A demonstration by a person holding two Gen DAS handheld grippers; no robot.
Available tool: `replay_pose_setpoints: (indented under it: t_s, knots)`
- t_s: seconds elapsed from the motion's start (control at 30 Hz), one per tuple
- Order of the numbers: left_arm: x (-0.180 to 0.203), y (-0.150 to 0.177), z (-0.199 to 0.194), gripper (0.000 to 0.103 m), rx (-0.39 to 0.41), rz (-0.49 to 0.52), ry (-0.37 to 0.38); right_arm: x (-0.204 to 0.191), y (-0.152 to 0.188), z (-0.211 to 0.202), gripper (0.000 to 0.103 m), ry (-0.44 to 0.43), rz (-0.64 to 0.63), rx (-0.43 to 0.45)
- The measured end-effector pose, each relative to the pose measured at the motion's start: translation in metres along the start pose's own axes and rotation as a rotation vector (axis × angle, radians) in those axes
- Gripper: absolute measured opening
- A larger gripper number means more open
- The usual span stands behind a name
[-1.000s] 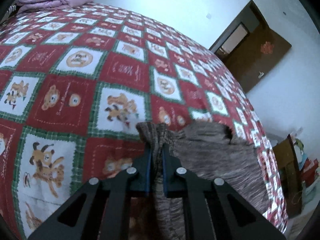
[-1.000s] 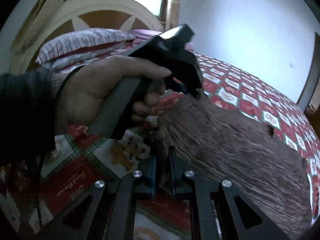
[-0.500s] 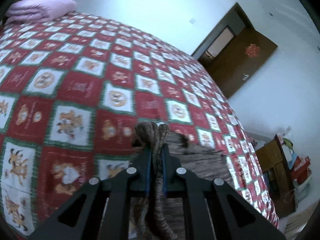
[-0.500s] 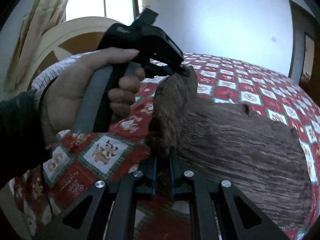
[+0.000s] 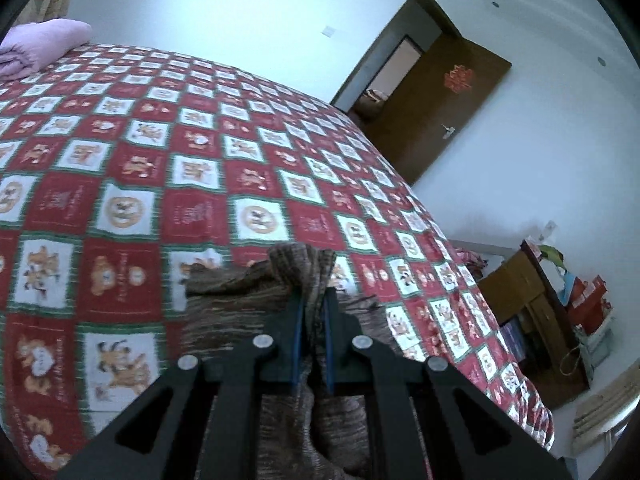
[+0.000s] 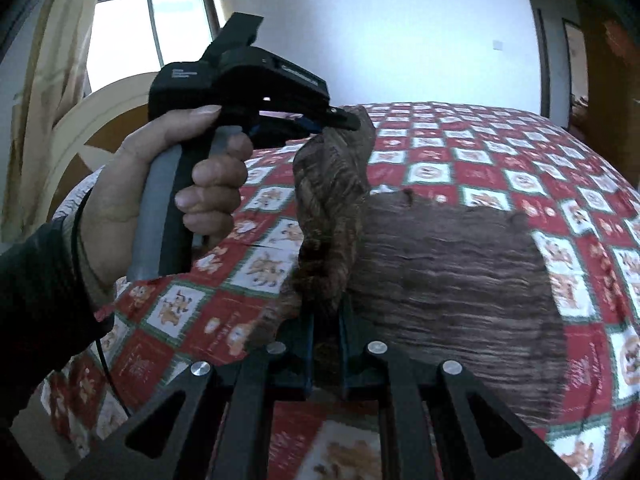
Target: Fold small clothes
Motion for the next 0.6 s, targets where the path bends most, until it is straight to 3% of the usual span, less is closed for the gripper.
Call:
replay_pose_setpoints:
  t_s: [0.6]
  knots:
    - [0.074,0.034,0.051,0.009,-0.071,0.114,0.052,0.077,0.019,-0.036,0.009,0.048,0.123,-0.048]
Point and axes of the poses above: each gripper's, at about its wrist camera, not at the fingertips, and z roughly the way its jaws point, x to its right, y to its underside, the point moved 8 cm from there along z, roughly the way its jaws point, and after that the axes turned 9 degrees about x, right-handed, at the moved point
